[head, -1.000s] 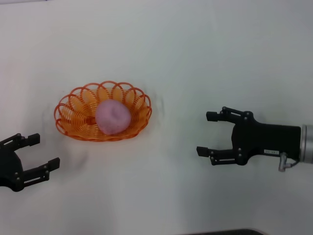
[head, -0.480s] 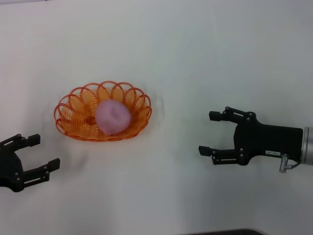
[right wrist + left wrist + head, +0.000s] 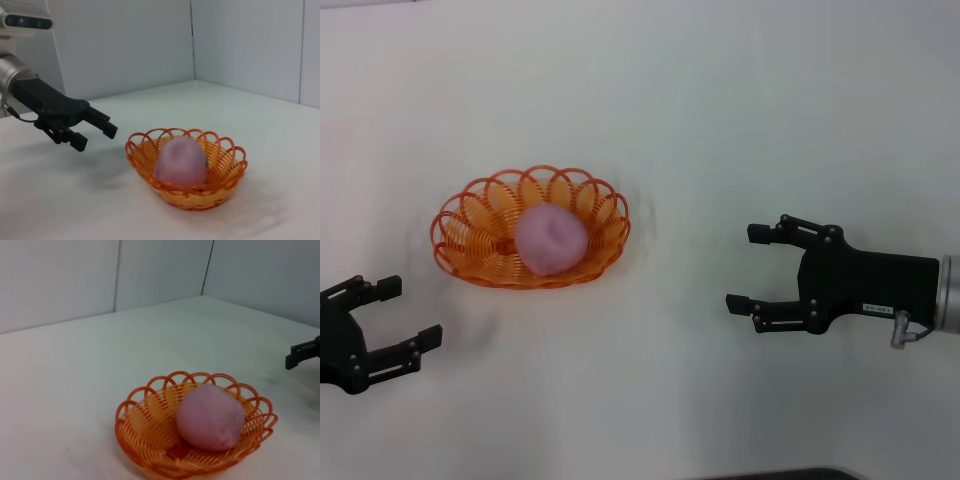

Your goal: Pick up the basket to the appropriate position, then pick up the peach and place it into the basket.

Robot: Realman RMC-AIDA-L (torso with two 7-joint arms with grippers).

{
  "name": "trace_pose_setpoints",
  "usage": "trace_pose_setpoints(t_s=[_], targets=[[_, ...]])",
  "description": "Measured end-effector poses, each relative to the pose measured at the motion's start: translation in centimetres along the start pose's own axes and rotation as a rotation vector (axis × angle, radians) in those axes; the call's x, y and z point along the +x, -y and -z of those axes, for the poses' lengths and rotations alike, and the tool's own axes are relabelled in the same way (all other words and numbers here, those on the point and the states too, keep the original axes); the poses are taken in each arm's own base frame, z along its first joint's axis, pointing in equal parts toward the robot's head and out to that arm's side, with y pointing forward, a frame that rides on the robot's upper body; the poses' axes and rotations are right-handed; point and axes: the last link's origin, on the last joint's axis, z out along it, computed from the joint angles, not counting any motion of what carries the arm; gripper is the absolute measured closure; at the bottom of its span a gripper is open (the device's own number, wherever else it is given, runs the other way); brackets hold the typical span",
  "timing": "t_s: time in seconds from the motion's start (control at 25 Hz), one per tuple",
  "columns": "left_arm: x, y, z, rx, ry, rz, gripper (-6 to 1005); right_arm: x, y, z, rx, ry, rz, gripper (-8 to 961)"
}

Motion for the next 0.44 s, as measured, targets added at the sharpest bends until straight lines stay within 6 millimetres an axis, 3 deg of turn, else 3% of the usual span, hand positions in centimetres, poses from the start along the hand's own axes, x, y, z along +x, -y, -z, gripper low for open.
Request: trace_pose_setpoints(t_s=[0.44], targets=[[0.02, 0.0, -0.01, 0.0, -0.002, 0.0, 175, -0.18, 0.14, 0.06, 0.006, 0.008, 0.001, -4]])
